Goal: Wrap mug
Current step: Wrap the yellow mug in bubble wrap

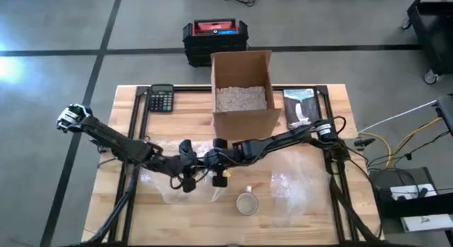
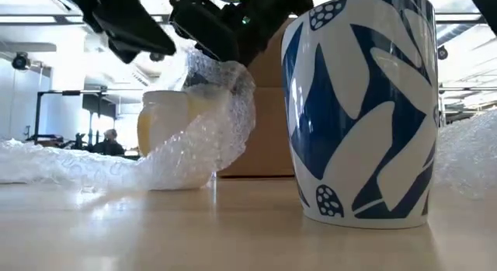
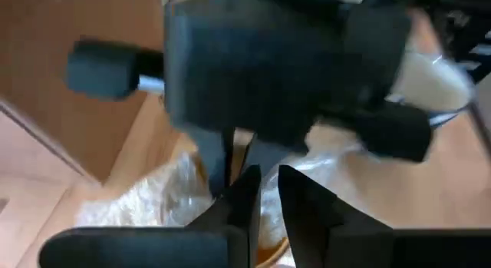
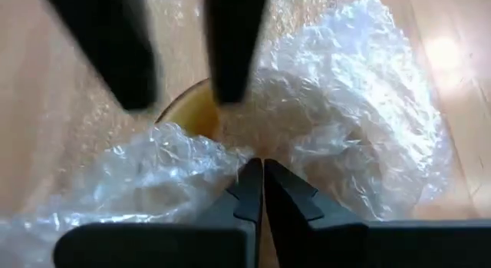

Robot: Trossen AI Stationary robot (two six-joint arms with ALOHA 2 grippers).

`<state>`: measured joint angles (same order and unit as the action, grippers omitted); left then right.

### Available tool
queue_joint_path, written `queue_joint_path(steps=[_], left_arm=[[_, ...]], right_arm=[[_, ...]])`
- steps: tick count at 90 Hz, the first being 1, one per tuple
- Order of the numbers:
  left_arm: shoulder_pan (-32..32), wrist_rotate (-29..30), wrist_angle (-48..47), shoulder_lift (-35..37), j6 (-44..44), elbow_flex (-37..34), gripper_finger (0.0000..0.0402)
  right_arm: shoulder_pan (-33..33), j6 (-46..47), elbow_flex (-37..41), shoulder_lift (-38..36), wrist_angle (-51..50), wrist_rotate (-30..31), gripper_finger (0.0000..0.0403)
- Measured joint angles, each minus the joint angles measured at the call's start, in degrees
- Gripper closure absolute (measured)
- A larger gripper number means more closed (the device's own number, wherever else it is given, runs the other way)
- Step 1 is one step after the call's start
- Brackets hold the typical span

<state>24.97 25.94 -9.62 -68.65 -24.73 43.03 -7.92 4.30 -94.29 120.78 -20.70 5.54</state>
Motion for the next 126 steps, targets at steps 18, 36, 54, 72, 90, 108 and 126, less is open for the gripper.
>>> queue_joint_path(steps=[18, 36, 54, 72, 90, 108, 126], left_arm=[[-0.1, -0.6, 3.9, -4.0, 0.0, -2.5, 0.0366], [-0.3, -1.6, 3.2, -9.9, -1.1, -2.9, 0.0366], [-0.3, -1.0, 3.4, -10.2, -1.3, -2.8, 0.0366], [-0.5, -0.7, 3.4, -9.7, -1.3, -2.8, 0.0366], [-0.6, 0.5, 3.0, -9.7, -0.6, -1.7, 0.0366], [-0.1, 0.5, -5.0, -8.1, 0.7, 5.4, 0.0366], [1.0, 4.6, -27.8, -6.3, -4.7, 13.3, 0.0366]], right_arm=[[0.0, -1.2, -2.2, 0.1, -0.4, 0.0, 0.0401], [0.1, -2.7, -8.4, -0.3, -9.3, 0.0, 0.0401], [-0.3, -2.8, -17.5, -0.5, -22.3, -2.9, 0.0401], [-0.9, -0.8, -13.7, -0.6, -18.7, -6.8, 0.0401], [0.0, 2.5, -5.5, -0.6, -9.9, -6.7, 0.0401], [0.7, 3.3, -3.9, 0.1, -7.9, -6.4, 0.0401], [0.7, 2.5, -4.1, 0.4, -7.0, -6.4, 0.0401]])
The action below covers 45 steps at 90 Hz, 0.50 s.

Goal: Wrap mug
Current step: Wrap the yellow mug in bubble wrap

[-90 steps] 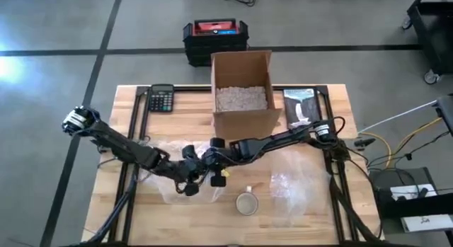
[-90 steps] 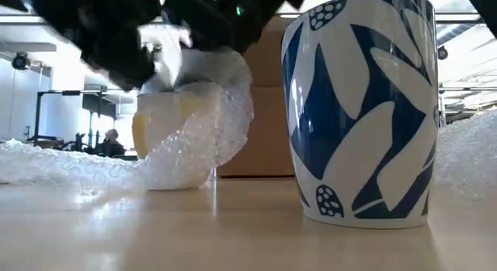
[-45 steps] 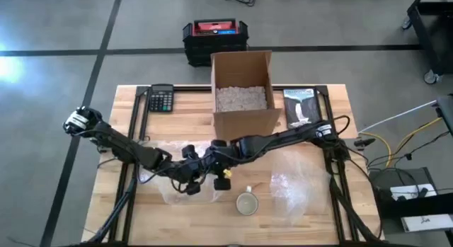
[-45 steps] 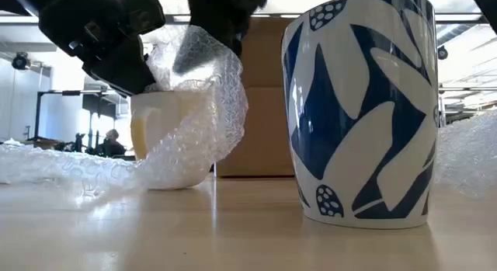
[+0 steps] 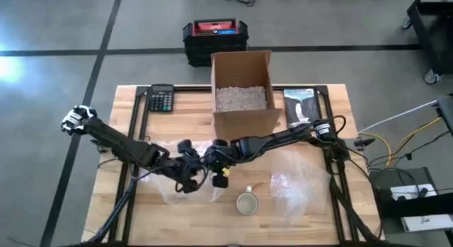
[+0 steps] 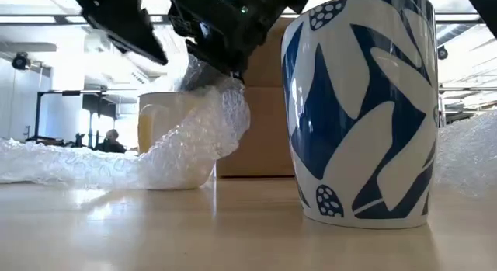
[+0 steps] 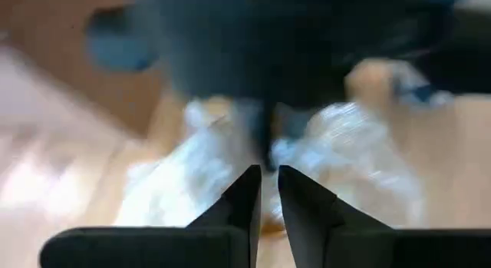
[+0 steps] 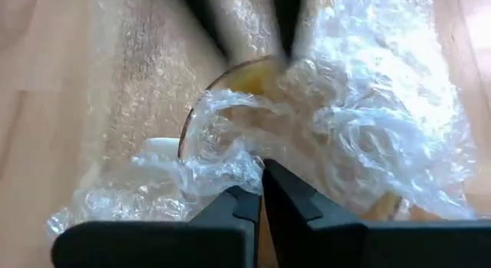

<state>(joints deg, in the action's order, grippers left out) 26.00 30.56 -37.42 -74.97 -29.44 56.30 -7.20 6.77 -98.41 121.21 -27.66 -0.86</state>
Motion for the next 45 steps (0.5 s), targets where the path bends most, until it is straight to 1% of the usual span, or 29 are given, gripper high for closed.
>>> queue_joint_path(steps=[8, 17, 21, 30, 40, 45], left_arm=[[0.2, 3.3, -6.1, 0.5, -2.8, -0.4, 0.0366], [0.0, 3.4, -4.8, 0.4, -3.7, -3.9, 0.0366], [0.0, 3.4, -1.7, 0.4, -3.0, -5.7, 0.0366], [0.0, 3.1, 8.6, 0.4, -0.3, -9.3, 0.0366], [-0.2, -0.7, 22.0, 0.2, 3.6, -12.5, 0.0366], [-0.5, -2.4, 26.0, -0.5, 4.7, -14.1, 0.0366]], right_arm=[[0.0, -0.4, 0.0, 0.0, -0.1, 0.0, 0.0401], [0.0, -0.5, 0.0, 0.0, 0.0, 0.0, 0.0401], [0.0, -0.7, 0.0, 0.0, 0.0, 0.0, 0.0401], [0.0, -1.2, 0.0, 0.0, 0.0, 0.0, 0.0401], [0.0, -1.4, 0.0, 0.0, 0.0, -0.1, 0.0401], [0.0, -1.4, 0.0, 0.0, 0.0, -0.1, 0.0401]])
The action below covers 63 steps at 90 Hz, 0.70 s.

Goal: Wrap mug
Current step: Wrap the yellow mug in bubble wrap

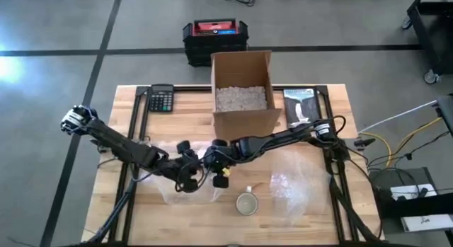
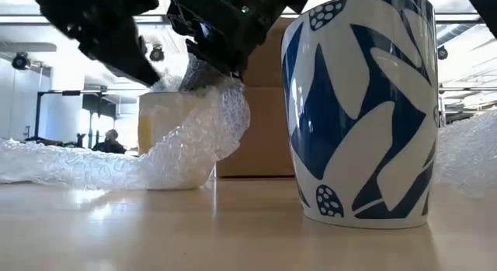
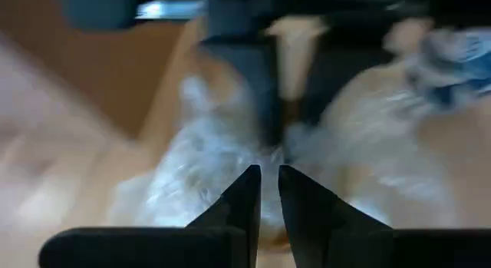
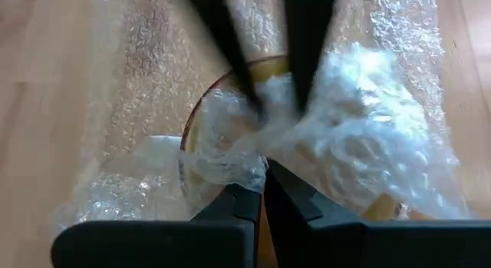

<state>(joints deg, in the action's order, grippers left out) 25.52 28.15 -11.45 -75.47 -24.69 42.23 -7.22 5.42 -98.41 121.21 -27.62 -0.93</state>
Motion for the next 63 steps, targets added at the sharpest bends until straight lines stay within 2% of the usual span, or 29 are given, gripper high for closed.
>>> queue_joint_path(steps=[14, 27, 40, 48, 63], left_arm=[[-0.7, -0.7, 5.2, -1.2, -0.6, -3.9, 0.0366], [-1.2, -0.8, 6.1, -0.9, -3.2, -5.6, 0.0366], [-1.3, -1.0, 6.2, -0.6, -2.3, -4.4, 0.0366], [-1.3, -1.4, 5.5, -0.6, -1.0, -3.5, 0.0366], [-1.3, -1.6, 5.5, -0.7, 0.2, -2.1, 0.0366]], right_arm=[[0.0, 0.0, -0.3, 0.0, -0.5, -0.2, 0.0401], [0.0, -1.5, -4.0, -0.3, -6.2, -0.6, 0.0401], [0.2, -2.9, -10.6, -0.7, -11.4, -0.3, 0.0401], [0.2, -3.0, -12.9, -0.8, -11.9, 3.4, 0.0401], [0.6, -2.4, -10.4, -0.3, -10.0, 5.0, 0.0401]])
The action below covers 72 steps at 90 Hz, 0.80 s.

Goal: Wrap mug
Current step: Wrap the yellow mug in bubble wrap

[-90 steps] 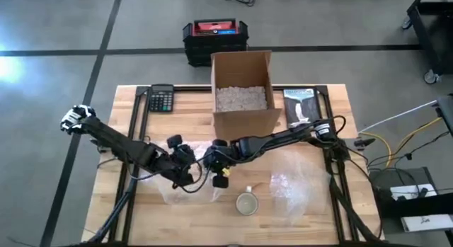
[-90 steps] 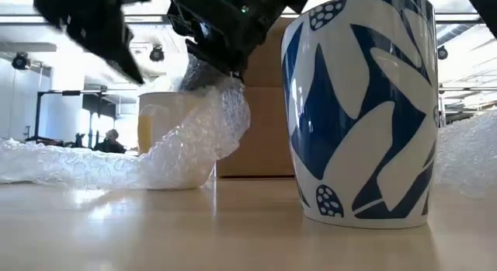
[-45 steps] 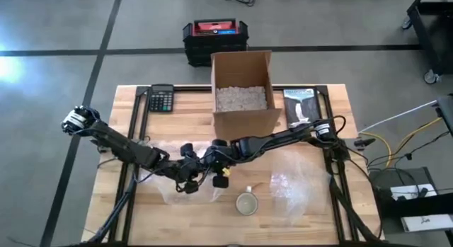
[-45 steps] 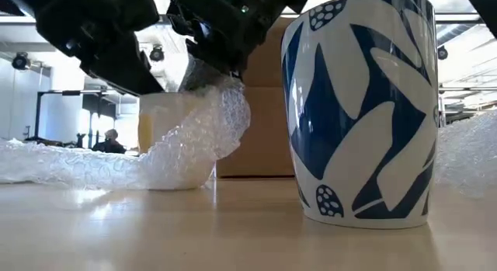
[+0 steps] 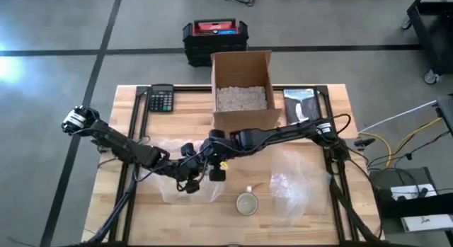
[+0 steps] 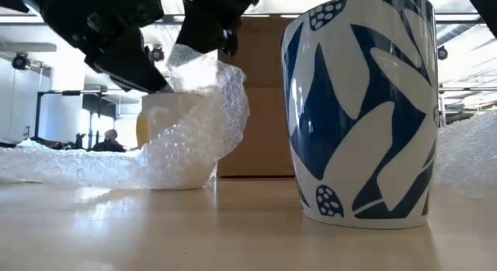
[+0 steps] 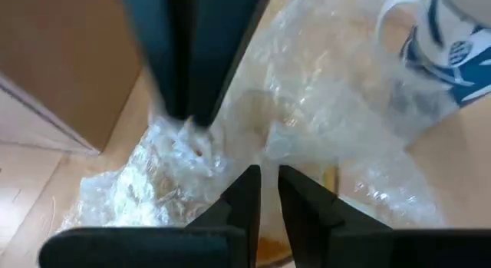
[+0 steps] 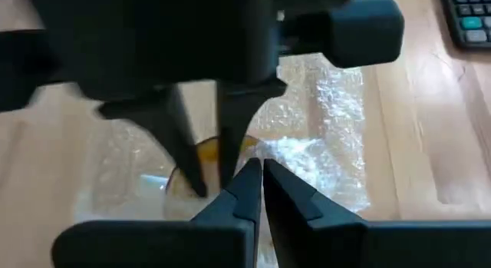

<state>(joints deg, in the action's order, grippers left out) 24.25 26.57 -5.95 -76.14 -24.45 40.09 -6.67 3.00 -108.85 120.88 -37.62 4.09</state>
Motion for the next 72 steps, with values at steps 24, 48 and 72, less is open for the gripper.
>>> queue_joint_path(steps=[24, 48, 72], left_arm=[[0.0, 0.8, -0.9, 0.3, 0.1, 0.9, 0.0366], [0.0, 0.3, -2.1, 0.3, 0.1, 0.7, 0.0366], [0.0, 0.3, -2.3, 0.3, 0.0, 0.5, 0.0366]], right_arm=[[1.0, 2.1, 3.6, 5.5, 0.0, -2.4, 0.0401], [0.5, 0.3, -1.2, 4.1, -4.5, -3.0, 0.0401], [0.1, -0.6, -8.9, 2.9, -11.7, -9.5, 0.0401]])
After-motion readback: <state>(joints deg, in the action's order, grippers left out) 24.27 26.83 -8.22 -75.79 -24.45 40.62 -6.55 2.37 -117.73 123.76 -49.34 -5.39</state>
